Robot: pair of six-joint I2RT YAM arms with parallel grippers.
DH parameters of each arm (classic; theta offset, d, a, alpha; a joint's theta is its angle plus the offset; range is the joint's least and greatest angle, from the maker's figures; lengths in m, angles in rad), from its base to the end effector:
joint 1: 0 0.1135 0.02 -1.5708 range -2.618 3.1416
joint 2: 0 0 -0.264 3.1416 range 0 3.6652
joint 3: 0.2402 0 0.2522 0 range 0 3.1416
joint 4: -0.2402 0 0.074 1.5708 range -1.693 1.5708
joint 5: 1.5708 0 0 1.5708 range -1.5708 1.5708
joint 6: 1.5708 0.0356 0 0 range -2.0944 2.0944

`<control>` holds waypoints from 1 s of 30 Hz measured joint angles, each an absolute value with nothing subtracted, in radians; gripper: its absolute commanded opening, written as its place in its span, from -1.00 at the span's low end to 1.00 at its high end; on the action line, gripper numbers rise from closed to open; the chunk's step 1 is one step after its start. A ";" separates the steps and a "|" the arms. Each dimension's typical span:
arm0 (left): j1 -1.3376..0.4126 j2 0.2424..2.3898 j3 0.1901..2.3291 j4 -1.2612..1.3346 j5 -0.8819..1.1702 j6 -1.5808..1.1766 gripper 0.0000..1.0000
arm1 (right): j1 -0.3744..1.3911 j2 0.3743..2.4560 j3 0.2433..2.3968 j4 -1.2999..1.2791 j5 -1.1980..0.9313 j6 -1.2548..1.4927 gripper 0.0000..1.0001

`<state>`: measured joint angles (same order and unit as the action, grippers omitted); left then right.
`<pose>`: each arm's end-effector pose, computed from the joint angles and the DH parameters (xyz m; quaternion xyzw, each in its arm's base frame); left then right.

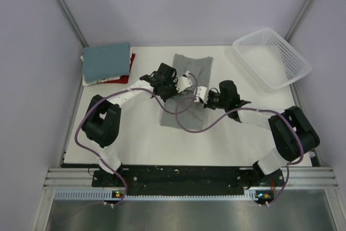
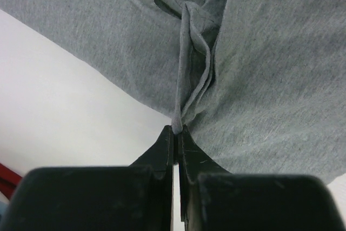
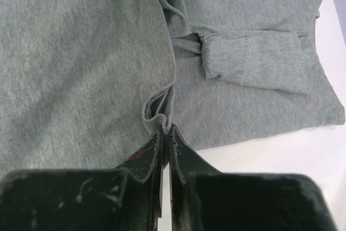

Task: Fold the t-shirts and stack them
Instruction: Fold the folded rectangular tshirt in 1/3 of the way

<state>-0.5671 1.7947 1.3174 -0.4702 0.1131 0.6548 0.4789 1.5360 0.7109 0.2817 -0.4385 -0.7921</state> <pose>0.3248 -0.2116 0.2229 0.5593 0.7685 -0.0403 0.3082 0.2700 0.1572 0.1832 -0.5906 0.6207 0.1123 0.5033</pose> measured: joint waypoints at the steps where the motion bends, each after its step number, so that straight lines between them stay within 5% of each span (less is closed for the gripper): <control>1: -0.565 1.805 1.324 -0.471 0.113 0.654 -1.00 | 0.477 1.546 0.715 0.284 -0.439 -0.793 -1.00; 19: -0.551 1.951 1.450 -0.510 0.114 0.621 -0.98 | 0.440 1.682 0.787 0.317 -0.432 -0.847 -1.00; 26: -0.548 1.991 1.493 -0.546 0.110 0.599 -0.48 | 0.440 1.720 0.818 0.307 -0.411 -0.899 -0.79; 30: -0.540 2.010 1.510 -0.554 0.096 0.572 -0.42 | 0.439 1.763 0.845 0.316 -0.374 -0.908 -0.63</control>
